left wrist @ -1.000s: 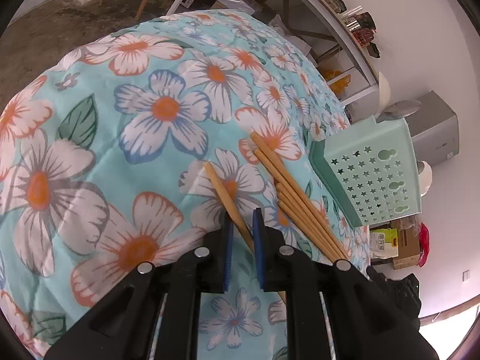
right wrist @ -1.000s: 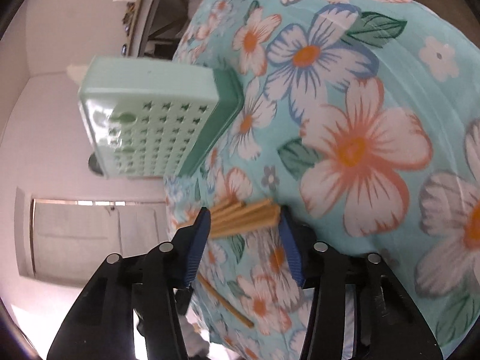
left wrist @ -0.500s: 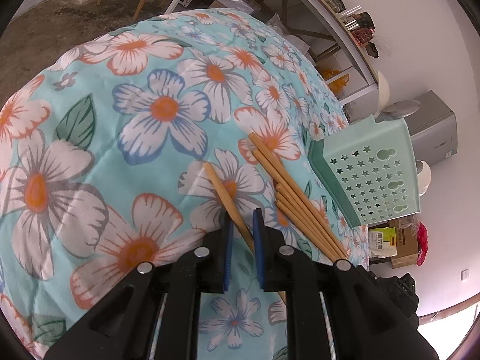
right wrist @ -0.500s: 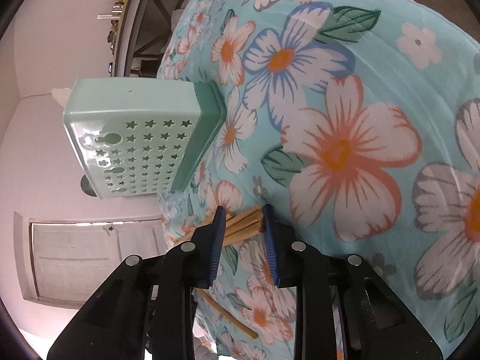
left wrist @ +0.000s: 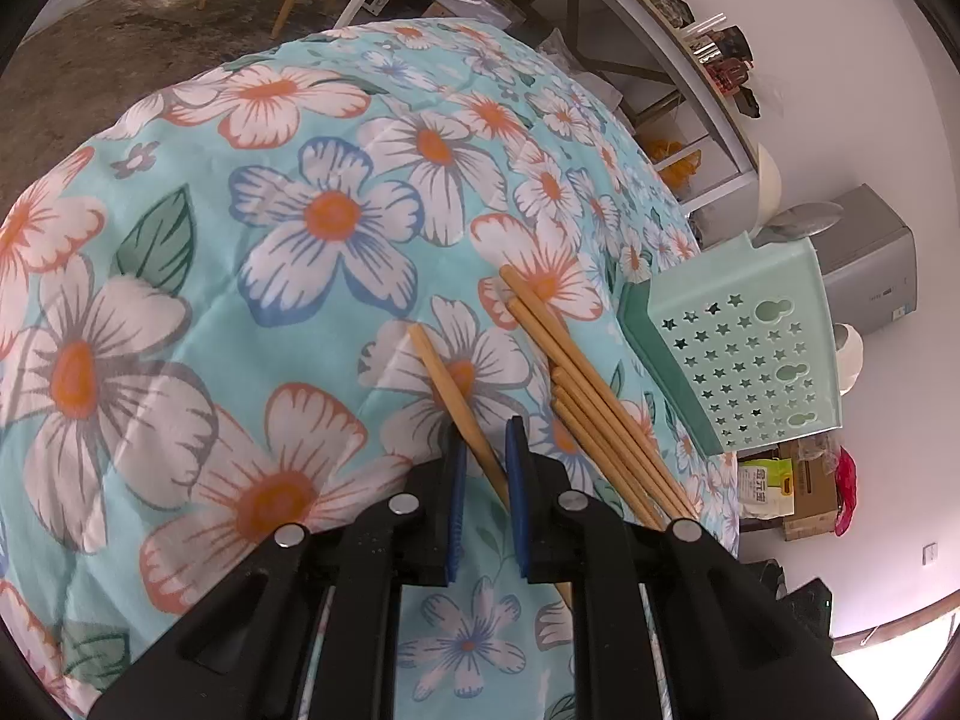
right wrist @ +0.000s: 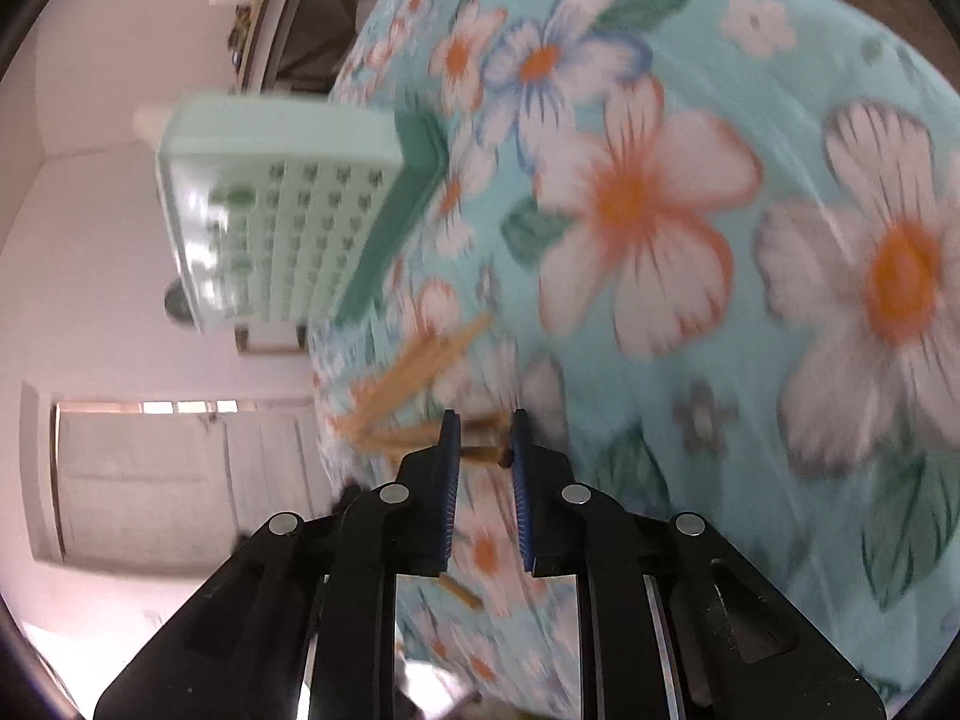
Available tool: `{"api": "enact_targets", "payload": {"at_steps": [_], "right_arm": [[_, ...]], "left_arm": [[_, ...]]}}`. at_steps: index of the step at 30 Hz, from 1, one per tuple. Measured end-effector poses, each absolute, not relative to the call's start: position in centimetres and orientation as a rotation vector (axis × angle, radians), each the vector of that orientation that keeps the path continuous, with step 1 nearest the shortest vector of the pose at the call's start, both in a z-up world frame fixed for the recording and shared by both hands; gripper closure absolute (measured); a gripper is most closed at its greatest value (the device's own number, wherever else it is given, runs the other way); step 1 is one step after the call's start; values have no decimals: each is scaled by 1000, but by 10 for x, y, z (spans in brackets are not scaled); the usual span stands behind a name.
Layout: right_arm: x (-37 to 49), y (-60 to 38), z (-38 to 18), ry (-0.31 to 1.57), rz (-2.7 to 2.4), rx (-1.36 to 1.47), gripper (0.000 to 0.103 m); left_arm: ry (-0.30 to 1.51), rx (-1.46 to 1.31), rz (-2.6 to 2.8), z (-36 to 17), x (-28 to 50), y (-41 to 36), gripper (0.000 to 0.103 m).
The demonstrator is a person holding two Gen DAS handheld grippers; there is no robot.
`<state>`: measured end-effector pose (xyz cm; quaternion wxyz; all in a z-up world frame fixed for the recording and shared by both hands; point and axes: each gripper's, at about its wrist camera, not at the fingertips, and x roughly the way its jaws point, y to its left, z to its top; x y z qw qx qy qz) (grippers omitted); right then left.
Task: Organize utensils
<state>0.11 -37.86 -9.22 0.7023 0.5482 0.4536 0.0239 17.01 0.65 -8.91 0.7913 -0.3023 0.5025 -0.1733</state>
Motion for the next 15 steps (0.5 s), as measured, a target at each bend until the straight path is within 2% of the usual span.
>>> {"api": "enact_targets", "payload": {"at_steps": [5, 10, 15], "right_arm": [[-12, -355, -72, 1100, 94, 963, 80], [-14, -341, -57, 1107, 102, 809, 65], [-1, -319, -26, 1066, 72, 453, 41]], "left_arm": [[1080, -647, -371, -89, 170, 7, 91], [1081, -650, -371, -89, 169, 7, 91], [1081, -651, -371, -88, 168, 8, 91]]}}
